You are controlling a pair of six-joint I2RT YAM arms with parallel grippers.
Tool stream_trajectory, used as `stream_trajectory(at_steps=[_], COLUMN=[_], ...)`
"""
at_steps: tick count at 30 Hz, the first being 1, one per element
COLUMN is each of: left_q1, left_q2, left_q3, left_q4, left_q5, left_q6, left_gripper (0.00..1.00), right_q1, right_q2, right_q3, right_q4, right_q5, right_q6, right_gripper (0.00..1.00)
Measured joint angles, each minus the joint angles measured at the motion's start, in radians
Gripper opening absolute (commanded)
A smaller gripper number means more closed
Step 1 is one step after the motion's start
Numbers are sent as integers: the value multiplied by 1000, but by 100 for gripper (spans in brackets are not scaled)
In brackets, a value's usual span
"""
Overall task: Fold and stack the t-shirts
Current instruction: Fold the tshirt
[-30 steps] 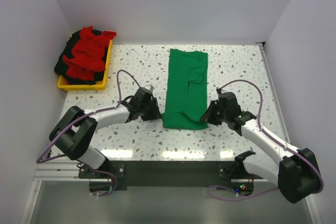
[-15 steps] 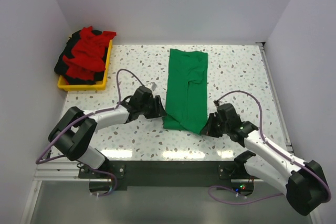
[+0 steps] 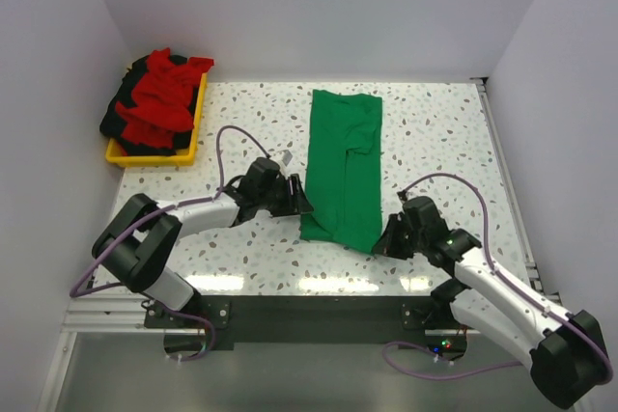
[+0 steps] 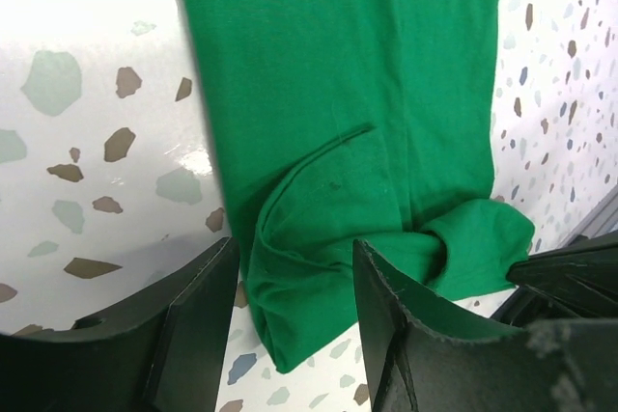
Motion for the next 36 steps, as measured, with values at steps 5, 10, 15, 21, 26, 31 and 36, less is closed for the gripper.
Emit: stream_trajectory(at_steps=[5, 10, 15, 21, 26, 31, 36], left_q1=[0, -6, -36, -100, -163, -206, -210], left_q2=[6, 23, 22, -24, -119, -210, -320], left_q3=[0, 0, 0, -8, -74, -184, -247], left_q4=[23, 51, 66, 61, 50, 40, -29], left_q5=[35, 86, 130, 161, 161, 161, 124], left_q6=[5, 20, 28, 51, 52, 49, 33], left_gripper=[55, 53, 47, 36, 34, 34, 47], right_q1=[0, 3, 3, 3, 4, 4, 4], right_q2=[-28, -58, -78, -99, -126, -149, -148], right_q3=[-10, -11, -11, -11, -11, -10, -10], right_q4=[-34, -66, -93, -122, -150, -179, -201], right_q5=[2, 3, 5, 6, 6, 6, 6], right_q6=[0, 0, 0, 0, 0, 0, 0], right_gripper=[0, 0, 0, 0, 0, 0, 0])
